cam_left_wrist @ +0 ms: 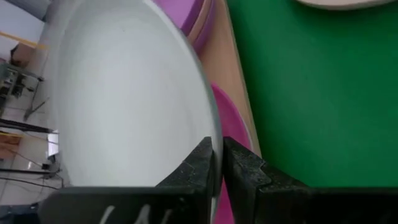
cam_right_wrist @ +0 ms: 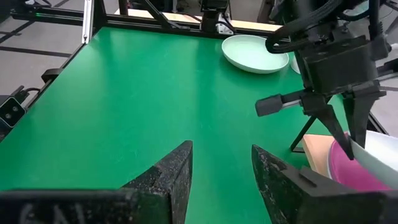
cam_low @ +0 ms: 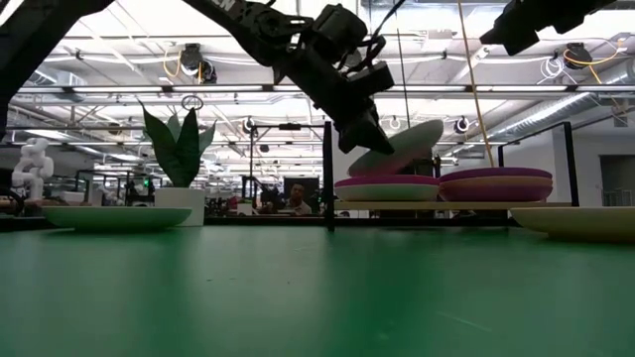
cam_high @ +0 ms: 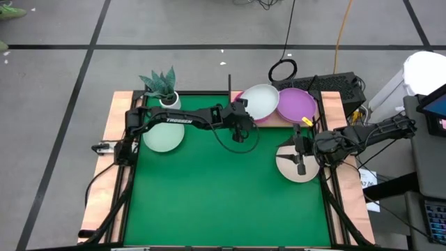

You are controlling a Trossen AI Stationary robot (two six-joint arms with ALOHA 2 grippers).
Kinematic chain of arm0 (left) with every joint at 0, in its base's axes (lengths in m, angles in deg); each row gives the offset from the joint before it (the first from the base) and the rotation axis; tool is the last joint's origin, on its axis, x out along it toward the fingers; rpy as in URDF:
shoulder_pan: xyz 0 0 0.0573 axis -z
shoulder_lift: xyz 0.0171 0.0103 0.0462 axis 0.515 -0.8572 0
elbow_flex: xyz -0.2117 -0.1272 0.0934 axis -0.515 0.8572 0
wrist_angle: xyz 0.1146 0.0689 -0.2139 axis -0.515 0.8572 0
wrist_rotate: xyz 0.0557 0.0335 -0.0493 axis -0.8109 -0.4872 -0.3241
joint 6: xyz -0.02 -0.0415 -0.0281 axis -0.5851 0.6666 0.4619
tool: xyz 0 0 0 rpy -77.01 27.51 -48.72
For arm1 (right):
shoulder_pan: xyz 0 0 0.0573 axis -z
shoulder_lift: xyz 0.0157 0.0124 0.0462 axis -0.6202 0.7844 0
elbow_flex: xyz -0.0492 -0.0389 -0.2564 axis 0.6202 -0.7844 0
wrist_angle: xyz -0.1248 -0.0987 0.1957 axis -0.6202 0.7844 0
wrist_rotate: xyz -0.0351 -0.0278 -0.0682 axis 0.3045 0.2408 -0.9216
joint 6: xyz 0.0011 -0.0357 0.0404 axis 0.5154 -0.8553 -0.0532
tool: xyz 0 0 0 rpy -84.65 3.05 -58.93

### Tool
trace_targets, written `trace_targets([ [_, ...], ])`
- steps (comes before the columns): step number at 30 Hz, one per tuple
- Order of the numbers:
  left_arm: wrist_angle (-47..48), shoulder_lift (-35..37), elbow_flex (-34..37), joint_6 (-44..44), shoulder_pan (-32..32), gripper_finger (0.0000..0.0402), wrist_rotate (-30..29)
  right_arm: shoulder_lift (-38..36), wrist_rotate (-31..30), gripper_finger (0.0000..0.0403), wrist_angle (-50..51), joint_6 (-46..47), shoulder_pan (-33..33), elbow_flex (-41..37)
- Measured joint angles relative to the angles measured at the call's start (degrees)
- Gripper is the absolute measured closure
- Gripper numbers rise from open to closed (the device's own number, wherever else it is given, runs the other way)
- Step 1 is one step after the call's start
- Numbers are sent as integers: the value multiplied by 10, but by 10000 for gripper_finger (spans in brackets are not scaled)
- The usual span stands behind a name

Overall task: Place and stack plates onto a shelf
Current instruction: Stack the gray plate on top of the pink plate on the shelf, then stack the brown plate on top of the purple plate on the shelf

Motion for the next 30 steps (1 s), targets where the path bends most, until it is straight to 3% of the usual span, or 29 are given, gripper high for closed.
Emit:
trace_targets([
  [11,2,-6,0,4,0,358,-2,0,0,257,6,0,0,0],
  [21,27,-6,0,22,0,283,-45,0,1,257,7,0,0,0],
  [30,27,-6,0,28,13,244,-75,0,1,257,15,0,0,0],
])
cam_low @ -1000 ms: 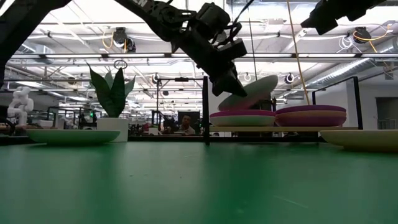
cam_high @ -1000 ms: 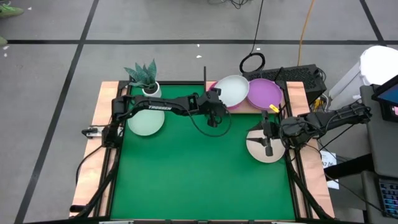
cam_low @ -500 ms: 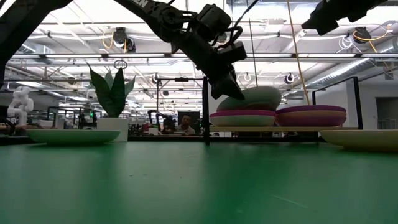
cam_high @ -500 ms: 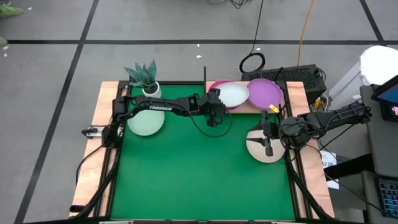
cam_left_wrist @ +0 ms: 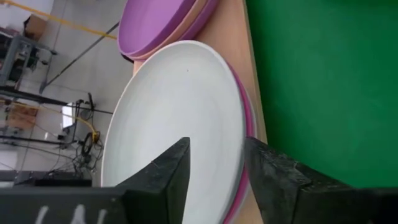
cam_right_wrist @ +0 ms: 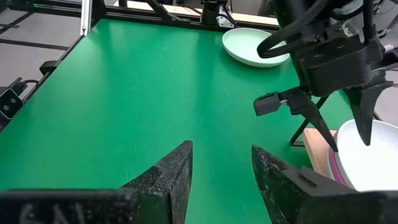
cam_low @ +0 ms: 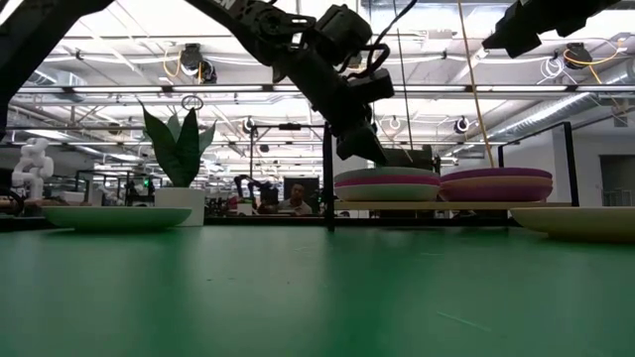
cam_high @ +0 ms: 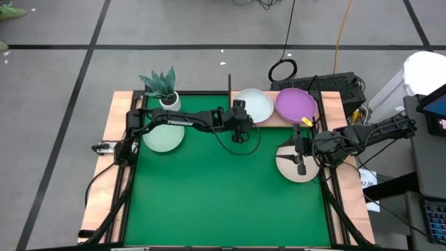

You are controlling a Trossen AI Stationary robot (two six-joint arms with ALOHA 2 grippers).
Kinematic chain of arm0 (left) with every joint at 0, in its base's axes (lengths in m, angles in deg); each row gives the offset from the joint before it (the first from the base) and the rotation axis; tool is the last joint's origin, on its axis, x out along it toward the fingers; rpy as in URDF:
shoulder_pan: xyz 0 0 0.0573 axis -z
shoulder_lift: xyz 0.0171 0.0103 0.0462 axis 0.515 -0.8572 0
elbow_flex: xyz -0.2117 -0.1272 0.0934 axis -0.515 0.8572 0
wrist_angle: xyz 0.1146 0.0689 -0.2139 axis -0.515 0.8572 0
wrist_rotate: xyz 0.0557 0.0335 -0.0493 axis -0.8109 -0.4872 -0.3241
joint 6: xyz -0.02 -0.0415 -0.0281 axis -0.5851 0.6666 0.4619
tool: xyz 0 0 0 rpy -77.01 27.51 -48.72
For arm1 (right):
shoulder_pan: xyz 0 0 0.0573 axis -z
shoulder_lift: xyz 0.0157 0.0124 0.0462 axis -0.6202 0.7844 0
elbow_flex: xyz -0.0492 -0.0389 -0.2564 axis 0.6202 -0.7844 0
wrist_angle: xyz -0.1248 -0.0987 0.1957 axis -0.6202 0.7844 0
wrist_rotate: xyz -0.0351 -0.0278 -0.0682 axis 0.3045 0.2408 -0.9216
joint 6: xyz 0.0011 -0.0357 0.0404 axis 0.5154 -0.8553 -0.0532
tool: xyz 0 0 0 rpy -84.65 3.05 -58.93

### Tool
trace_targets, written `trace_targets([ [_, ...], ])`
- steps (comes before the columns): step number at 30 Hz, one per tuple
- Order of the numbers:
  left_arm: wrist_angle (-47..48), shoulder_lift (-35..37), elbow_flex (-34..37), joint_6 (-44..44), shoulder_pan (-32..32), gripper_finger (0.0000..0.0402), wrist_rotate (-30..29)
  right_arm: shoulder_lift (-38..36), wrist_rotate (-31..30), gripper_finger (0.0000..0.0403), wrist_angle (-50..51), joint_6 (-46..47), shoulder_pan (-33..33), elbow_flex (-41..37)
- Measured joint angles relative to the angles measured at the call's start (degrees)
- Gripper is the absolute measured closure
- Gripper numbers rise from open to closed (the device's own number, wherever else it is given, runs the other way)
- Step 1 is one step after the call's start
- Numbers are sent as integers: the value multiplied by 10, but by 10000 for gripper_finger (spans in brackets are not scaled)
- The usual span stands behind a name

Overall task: Place and stack plates onto a shelf
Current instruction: Stack the brown plate on top of the purple plate on the shelf

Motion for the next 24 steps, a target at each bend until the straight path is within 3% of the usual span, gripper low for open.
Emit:
trace_targets([
  [7,-19,0,0,25,29,227,-25,0,0,257,0,0,0,0],
  [13,-21,2,0,30,65,227,-89,0,0,257,0,0,0,0],
  [20,5,26,0,32,118,227,-204,0,0,257,10,8,0,0],
  [24,46,59,0,57,147,227,-225,1,0,257,10,12,0,0],
])
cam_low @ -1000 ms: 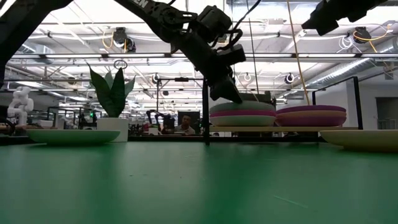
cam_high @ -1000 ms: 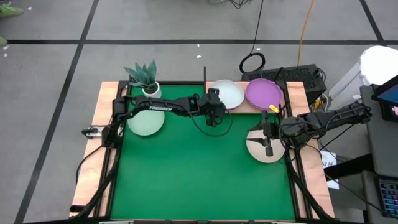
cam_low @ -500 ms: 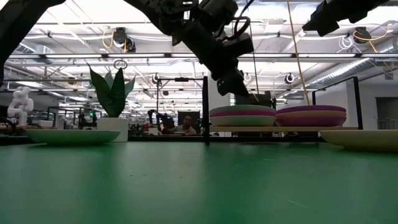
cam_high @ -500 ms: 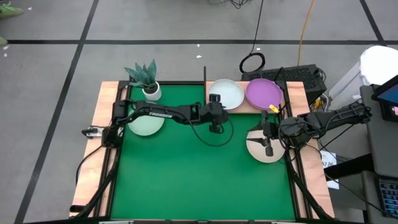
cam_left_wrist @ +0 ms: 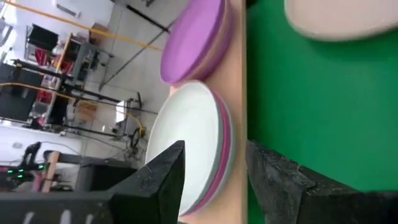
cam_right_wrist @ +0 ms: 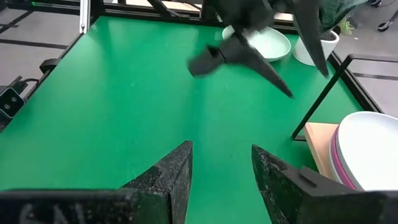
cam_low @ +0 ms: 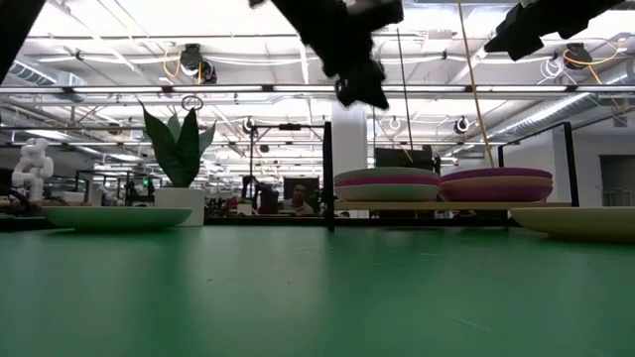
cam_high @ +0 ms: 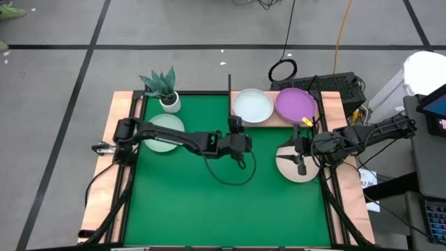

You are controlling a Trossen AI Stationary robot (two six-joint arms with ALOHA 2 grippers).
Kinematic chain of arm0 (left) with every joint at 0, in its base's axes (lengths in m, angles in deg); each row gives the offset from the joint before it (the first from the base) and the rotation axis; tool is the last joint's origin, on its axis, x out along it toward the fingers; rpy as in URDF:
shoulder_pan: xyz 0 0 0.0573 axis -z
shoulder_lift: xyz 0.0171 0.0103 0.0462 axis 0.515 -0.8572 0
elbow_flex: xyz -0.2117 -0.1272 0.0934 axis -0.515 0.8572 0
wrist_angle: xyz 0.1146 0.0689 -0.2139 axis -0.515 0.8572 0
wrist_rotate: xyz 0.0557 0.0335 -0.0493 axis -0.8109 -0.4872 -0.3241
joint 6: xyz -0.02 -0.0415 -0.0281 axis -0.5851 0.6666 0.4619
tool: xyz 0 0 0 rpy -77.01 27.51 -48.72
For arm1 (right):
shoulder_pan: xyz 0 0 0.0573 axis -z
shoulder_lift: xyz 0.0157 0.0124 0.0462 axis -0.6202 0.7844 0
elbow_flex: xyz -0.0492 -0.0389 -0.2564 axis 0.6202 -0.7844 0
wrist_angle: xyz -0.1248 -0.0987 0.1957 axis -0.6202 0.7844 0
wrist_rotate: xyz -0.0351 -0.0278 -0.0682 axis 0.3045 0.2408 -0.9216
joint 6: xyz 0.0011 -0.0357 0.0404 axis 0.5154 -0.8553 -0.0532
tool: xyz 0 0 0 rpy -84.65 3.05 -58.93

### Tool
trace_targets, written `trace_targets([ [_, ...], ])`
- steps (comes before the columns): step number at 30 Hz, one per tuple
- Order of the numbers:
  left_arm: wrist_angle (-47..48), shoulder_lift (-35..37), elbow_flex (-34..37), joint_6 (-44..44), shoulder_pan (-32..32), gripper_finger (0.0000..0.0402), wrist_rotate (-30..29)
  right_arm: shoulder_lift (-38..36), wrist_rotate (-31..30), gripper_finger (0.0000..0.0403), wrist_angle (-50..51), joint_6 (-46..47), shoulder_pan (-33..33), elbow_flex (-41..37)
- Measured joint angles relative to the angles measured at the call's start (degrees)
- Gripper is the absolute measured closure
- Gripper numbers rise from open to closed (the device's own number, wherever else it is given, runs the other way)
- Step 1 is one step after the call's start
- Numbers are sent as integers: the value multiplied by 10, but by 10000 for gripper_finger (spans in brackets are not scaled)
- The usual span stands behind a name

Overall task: Place and stack plates onto a shelf
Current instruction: Stack the brown plate on top of the purple plate on the shelf

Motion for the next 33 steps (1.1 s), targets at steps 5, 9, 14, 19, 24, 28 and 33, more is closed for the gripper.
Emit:
trace_targets([
  [5,106,44,0,86,22,227,18,2,0,257,-2,3,0,0],
  [9,182,76,0,167,32,227,58,7,0,257,-6,5,0,0],
  [14,231,91,0,219,53,227,81,19,0,257,-6,18,0,0],
  [19,244,105,21,235,78,227,82,35,0,257,-6,35,0,0],
  [24,205,144,92,267,96,227,77,55,0,257,-6,47,0,0],
  [28,125,190,175,273,114,227,76,73,-1,257,-6,55,0,0],
  [33,22,254,266,288,140,227,75,101,-4,257,-11,78,0,0],
])
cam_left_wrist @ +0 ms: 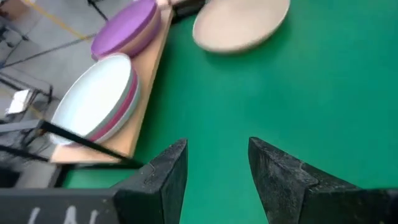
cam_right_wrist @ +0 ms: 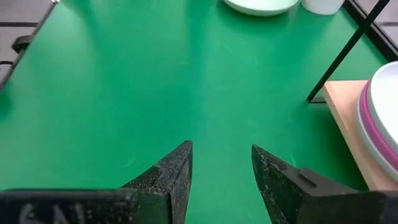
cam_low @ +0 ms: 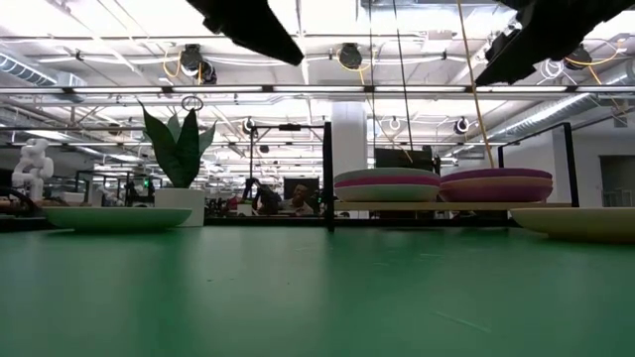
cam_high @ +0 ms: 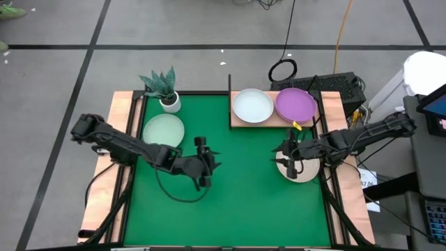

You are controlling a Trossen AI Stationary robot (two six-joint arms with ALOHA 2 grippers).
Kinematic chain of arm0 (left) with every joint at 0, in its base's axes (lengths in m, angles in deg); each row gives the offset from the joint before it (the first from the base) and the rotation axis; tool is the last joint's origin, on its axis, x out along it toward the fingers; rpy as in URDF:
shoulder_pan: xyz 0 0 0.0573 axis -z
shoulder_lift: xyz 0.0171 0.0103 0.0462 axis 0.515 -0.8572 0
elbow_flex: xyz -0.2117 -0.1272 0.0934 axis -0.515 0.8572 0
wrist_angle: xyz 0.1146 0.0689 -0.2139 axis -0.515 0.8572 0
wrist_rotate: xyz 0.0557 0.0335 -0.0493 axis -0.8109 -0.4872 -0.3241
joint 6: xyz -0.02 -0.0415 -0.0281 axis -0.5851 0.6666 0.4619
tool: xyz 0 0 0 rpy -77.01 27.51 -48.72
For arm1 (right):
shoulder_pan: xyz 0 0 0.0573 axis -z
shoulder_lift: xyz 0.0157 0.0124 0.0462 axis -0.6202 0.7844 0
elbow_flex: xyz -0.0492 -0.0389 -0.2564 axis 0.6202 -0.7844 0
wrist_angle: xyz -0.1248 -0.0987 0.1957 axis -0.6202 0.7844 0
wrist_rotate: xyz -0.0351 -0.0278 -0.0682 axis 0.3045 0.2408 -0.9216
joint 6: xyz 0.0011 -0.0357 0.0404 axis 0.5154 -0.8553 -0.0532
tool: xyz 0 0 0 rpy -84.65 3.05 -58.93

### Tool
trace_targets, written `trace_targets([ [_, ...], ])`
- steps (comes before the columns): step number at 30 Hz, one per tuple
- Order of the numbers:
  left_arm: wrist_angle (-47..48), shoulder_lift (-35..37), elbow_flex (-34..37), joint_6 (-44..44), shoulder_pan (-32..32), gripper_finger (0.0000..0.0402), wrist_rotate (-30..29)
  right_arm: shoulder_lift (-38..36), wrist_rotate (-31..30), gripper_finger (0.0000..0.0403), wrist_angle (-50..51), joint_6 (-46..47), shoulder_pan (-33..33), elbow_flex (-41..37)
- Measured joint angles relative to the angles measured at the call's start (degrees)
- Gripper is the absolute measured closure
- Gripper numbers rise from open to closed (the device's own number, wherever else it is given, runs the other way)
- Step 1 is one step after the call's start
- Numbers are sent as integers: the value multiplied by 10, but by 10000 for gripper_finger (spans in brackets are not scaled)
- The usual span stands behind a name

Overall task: Place and stack plates onto a shelf
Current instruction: Stack the brown plate on top of the purple plate on the shelf

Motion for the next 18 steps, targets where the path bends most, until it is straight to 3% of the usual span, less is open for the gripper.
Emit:
trace_targets([
  [7,-54,45,84,39,30,227,-1,50,-13,257,0,55,-5,0],
  [18,-73,43,94,103,71,227,0,88,-9,257,62,222,-105,0],
])
